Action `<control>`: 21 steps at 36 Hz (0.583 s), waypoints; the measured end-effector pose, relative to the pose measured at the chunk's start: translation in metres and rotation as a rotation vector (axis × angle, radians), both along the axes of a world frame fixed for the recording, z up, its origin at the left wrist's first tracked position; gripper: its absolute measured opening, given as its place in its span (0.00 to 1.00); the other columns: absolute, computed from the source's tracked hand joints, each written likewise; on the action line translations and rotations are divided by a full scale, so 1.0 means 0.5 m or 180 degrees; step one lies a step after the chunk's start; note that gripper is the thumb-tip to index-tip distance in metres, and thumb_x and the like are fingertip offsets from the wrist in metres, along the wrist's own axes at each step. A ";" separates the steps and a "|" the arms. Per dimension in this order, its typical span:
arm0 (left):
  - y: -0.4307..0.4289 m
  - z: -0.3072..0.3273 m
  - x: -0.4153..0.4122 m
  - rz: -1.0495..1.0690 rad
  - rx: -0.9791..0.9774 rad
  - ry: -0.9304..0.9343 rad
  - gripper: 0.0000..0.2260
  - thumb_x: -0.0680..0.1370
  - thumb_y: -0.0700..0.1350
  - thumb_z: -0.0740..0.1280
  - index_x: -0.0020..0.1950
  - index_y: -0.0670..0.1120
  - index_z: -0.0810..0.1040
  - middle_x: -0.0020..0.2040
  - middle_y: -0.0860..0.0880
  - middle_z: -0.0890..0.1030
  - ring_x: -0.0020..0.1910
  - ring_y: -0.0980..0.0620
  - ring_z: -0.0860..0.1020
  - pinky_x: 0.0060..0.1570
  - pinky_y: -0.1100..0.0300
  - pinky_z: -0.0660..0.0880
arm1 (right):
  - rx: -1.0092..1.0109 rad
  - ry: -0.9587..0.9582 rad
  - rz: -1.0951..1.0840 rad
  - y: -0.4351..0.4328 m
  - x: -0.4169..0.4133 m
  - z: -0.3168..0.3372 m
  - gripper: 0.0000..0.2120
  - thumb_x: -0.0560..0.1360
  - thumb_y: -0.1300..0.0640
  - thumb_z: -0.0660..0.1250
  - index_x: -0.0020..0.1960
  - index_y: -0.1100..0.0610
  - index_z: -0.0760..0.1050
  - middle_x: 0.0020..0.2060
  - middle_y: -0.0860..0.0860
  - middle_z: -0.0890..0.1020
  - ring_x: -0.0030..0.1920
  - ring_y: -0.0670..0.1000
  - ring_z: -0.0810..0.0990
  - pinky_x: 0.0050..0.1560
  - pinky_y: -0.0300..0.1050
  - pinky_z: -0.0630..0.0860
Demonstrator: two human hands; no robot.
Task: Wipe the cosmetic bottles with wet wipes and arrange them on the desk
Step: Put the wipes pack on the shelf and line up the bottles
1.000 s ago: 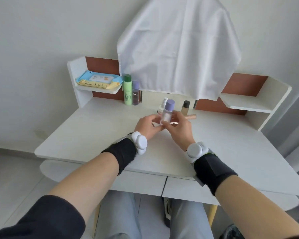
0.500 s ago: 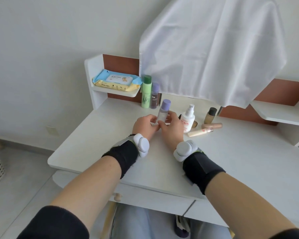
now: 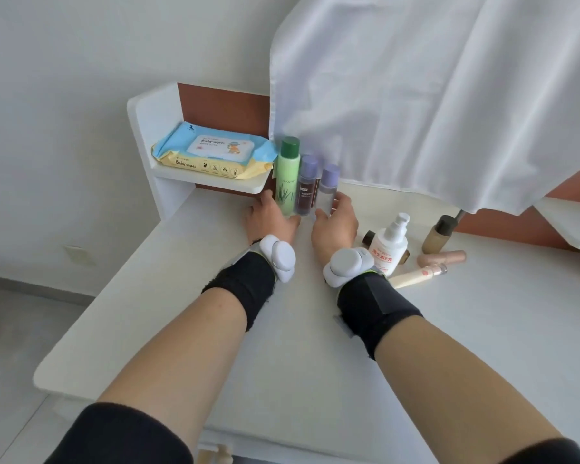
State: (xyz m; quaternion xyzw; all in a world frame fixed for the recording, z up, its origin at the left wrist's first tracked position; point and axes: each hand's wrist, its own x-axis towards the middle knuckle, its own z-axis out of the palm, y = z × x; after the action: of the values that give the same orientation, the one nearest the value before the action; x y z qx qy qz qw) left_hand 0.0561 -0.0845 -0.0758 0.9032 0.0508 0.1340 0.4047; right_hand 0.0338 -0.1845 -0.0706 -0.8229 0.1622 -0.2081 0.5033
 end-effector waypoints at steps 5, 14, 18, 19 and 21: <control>-0.001 -0.003 0.034 -0.0089 0.0007 -0.0001 0.30 0.68 0.54 0.75 0.62 0.42 0.68 0.61 0.41 0.76 0.59 0.39 0.72 0.58 0.51 0.68 | 0.0051 -0.0019 -0.0083 0.006 0.026 0.000 0.21 0.77 0.64 0.64 0.69 0.57 0.69 0.61 0.56 0.77 0.60 0.57 0.77 0.59 0.47 0.71; -0.002 -0.006 0.048 -0.0129 0.0023 -0.0069 0.30 0.66 0.58 0.77 0.57 0.43 0.70 0.58 0.42 0.78 0.58 0.40 0.75 0.55 0.51 0.69 | -0.0026 -0.0114 -0.0228 0.006 0.034 -0.003 0.21 0.78 0.63 0.62 0.70 0.57 0.68 0.63 0.57 0.72 0.57 0.57 0.76 0.49 0.39 0.65; -0.001 -0.005 0.045 -0.0117 0.0050 -0.0076 0.29 0.66 0.58 0.76 0.57 0.43 0.69 0.58 0.42 0.78 0.58 0.40 0.74 0.56 0.50 0.69 | 0.0016 -0.0121 -0.0234 0.008 0.033 -0.001 0.19 0.77 0.65 0.63 0.68 0.59 0.68 0.62 0.56 0.74 0.58 0.56 0.76 0.52 0.41 0.67; -0.001 -0.006 0.043 -0.0111 0.0054 -0.0063 0.29 0.66 0.57 0.76 0.57 0.43 0.69 0.58 0.42 0.78 0.58 0.40 0.75 0.55 0.51 0.69 | 0.0018 -0.0113 -0.0227 0.009 0.032 -0.002 0.19 0.77 0.65 0.63 0.67 0.59 0.69 0.62 0.56 0.75 0.58 0.56 0.76 0.54 0.43 0.68; -0.002 -0.005 0.044 -0.0107 0.0082 -0.0057 0.28 0.67 0.56 0.76 0.57 0.42 0.69 0.58 0.42 0.78 0.58 0.40 0.75 0.54 0.51 0.69 | 0.0034 -0.0116 -0.0222 0.009 0.032 -0.002 0.18 0.77 0.65 0.63 0.66 0.59 0.69 0.62 0.56 0.75 0.58 0.57 0.76 0.56 0.45 0.70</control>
State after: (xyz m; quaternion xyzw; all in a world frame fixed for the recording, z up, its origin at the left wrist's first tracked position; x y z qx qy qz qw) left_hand 0.0779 -0.0856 -0.0785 0.9078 0.0303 0.1360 0.3957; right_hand 0.0500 -0.1801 -0.0718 -0.8100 0.1827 -0.2397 0.5030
